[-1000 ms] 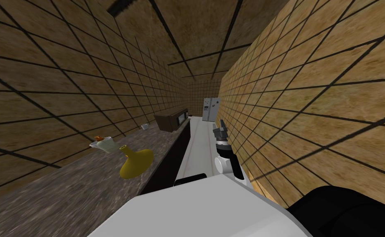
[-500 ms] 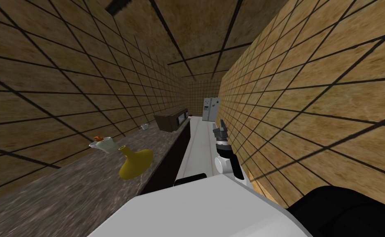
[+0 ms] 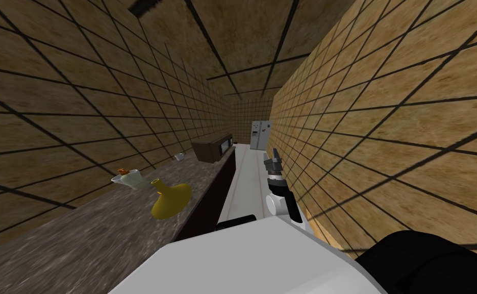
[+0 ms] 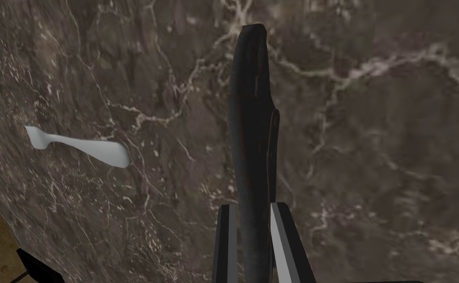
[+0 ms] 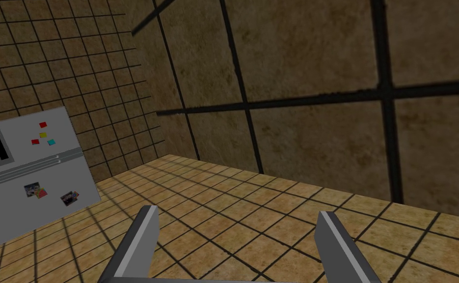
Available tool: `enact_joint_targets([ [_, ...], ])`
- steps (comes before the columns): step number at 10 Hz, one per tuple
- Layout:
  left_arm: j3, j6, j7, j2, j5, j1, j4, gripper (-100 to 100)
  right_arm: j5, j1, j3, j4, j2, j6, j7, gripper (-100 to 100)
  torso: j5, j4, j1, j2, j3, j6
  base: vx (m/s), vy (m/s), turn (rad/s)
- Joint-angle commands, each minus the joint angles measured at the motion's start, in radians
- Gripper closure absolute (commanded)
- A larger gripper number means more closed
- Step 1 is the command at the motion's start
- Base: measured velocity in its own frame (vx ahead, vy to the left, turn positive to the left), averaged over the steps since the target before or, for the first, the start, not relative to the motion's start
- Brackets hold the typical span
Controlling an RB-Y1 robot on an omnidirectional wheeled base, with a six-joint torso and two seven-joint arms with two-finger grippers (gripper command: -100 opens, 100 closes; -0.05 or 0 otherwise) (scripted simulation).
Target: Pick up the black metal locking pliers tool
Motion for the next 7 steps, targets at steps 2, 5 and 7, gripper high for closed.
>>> enact_joint_targets([
  [2, -0.02, 0.014, 0.061, -0.003, -0.021, 0.014, -0.054, 100, 0.0, 0.0, 0.0, 0.0, 0.0, 0.0, 0.0, 0, 0.0, 0.0, 0.001, 0.001, 0.0, 0.0, -0.058, 0.037, -0.034],
  [5, -0.044, 0.031, 0.137, -0.009, -0.047, 0.034, -0.126, 100, 0.0, 0.0, 0.0, 0.0, 0.0, 0.0, 0.0, 0, 0.0, 0.0, 0.0, 0.0, 0.0, 0.0, -0.048, 0.034, -0.03],
  [7, -0.069, 0.048, 0.202, -0.016, -0.073, 0.054, -0.195, 100, 0.0, 0.0, 0.0, 0.0, 0.0, 0.0, 0.0, 0, 0.0, 0.0, -0.001, 0.0, 0.0, 0.0, -0.054, 0.023, -0.033],
])
